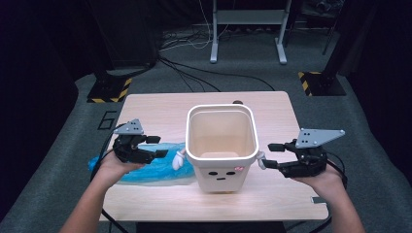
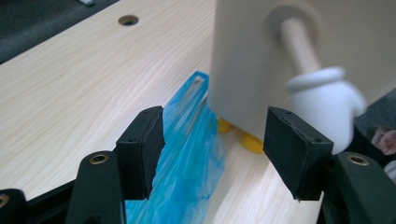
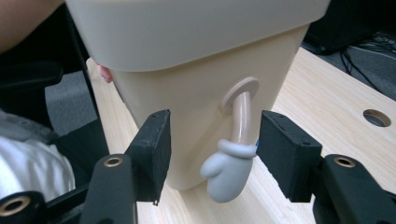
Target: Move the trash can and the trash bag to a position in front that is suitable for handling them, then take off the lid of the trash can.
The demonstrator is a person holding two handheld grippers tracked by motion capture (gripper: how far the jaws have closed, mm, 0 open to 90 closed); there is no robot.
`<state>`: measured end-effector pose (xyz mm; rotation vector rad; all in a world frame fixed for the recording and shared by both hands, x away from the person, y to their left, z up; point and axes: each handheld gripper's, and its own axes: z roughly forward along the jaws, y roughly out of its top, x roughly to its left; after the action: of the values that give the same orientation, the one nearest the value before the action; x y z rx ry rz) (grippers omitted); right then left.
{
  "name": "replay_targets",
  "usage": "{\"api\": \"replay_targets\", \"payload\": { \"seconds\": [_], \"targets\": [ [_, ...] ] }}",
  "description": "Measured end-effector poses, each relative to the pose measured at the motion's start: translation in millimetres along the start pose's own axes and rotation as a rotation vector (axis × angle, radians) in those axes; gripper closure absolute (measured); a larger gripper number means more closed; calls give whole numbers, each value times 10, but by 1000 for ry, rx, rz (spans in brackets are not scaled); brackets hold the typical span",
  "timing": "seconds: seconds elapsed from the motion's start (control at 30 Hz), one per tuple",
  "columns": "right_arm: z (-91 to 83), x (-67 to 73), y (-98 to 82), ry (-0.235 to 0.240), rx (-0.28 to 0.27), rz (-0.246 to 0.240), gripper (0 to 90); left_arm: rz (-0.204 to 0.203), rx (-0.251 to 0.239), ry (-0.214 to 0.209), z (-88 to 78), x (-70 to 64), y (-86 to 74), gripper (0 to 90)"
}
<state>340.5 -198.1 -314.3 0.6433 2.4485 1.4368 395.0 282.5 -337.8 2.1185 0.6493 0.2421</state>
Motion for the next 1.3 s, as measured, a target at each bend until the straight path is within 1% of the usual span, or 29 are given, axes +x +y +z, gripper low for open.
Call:
{"api": "replay_targets", "payload": {
  "seconds": [0.03, 0.17, 0.2, 0.23, 0.27, 0.4, 0.47, 0.5, 0.57, 0.67, 0.7, 0.73, 0.77, 0.8, 0.83, 0.93, 0.97, 1.13, 1.2, 1.3],
  "targets": [
    [-7, 2, 22, 5, 9, -6, 428, 9, -12, -19, -41, -22, 66, 375],
    [-55, 18, 113, 28, 36, -32, 458, 34, -30, -73, -119, -67, 191, 393],
    [-69, 26, 139, 31, 41, -36, 463, 42, -33, -76, -136, -80, 221, 393],
    [-83, 33, 165, 37, 45, -42, 468, 42, -33, -76, -136, -80, 221, 392],
    [-97, 40, 193, 43, 48, -50, 470, 53, -36, -86, -165, -104, 276, 392],
    [-144, 76, 301, 54, 56, -77, 485, 71, -46, -89, -203, -128, 384, 398],
    [-157, 82, 352, 61, 62, -78, 507, 67, -58, -84, -221, -131, 438, 398],
    [-157, 82, 352, 61, 62, -78, 507, 67, -58, -84, -221, -131, 438, 399],
    [-185, 90, 432, 67, 61, -88, 517, 64, -77, -86, -241, -124, 525, 402],
    [-238, 110, 511, 67, 31, -105, 498, 59, -92, -109, -247, -104, 613, 417],
    [-256, 113, 537, 75, 18, -107, 497, 59, -92, -109, -247, -104, 613, 419],
    [-271, 118, 561, 85, 9, -106, 496, 56, -99, -121, -240, -99, 672, 425],
    [-279, 122, 583, 94, 1, -109, 493, 56, -102, -124, -234, -96, 701, 434],
    [-279, 122, 583, 94, 1, -109, 493, 56, -102, -124, -234, -96, 701, 435],
    [-280, 132, 620, 106, -6, -116, 489, 59, -106, -129, -222, -96, 756, 439],
    [-254, 154, 656, 115, 5, -126, 481, 61, -107, -136, -211, -98, 803, 454],
    [-244, 160, 667, 117, 8, -134, 480, 65, -108, -150, -200, -95, 848, 459],
    [-206, 205, 725, 146, 2, -151, 467, 69, -116, -161, -167, -98, 922, 471],
    [-188, 227, 754, 157, 2, -161, 466, 83, -109, -164, -145, -98, 981, 473],
    [-148, 260, 795, 174, 5, -172, 469, 93, -110, -168, -133, -100, 1036, 487]
  ]
}}
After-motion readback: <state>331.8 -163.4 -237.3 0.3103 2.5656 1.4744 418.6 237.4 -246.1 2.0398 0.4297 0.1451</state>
